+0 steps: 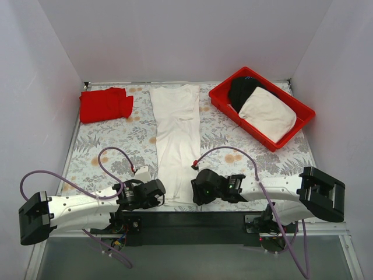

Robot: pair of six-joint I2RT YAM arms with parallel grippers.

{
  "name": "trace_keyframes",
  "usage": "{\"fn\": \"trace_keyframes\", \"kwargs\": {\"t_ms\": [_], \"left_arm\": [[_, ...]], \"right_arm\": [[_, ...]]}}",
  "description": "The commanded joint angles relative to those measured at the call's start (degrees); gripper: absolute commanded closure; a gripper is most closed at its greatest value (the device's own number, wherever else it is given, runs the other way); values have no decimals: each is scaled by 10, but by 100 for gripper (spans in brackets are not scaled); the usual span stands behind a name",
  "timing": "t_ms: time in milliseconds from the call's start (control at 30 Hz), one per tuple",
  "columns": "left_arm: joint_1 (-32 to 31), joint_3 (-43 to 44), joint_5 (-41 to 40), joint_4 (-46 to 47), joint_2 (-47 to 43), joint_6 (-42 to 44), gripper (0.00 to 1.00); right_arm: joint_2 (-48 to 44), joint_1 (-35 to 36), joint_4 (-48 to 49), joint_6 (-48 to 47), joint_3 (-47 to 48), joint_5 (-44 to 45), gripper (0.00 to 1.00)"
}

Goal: Fold and stack the t-shirts
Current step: Fold the tshirt

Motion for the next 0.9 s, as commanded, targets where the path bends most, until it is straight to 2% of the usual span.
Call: {"fn": "trace_keyframes", "kwargs": {"t_ms": [0, 167, 233, 467, 867], "left_arm": [[-3, -7, 9, 10, -2, 11, 90], [-6, -15, 29, 38, -10, 43, 100], [-9, -16, 42, 52, -15, 57, 100], [-18, -36, 101, 101, -58, 118, 100], [-38, -35, 160, 137, -55, 151, 100]], "right_arm": [[25, 10, -34, 8, 22, 16, 67], [52, 11, -57, 3, 38, 22, 94], [55, 11, -77, -4, 46, 26, 99], [27, 11, -144, -28, 54, 29, 99], [-20, 11, -207, -66, 40, -81, 99]]}}
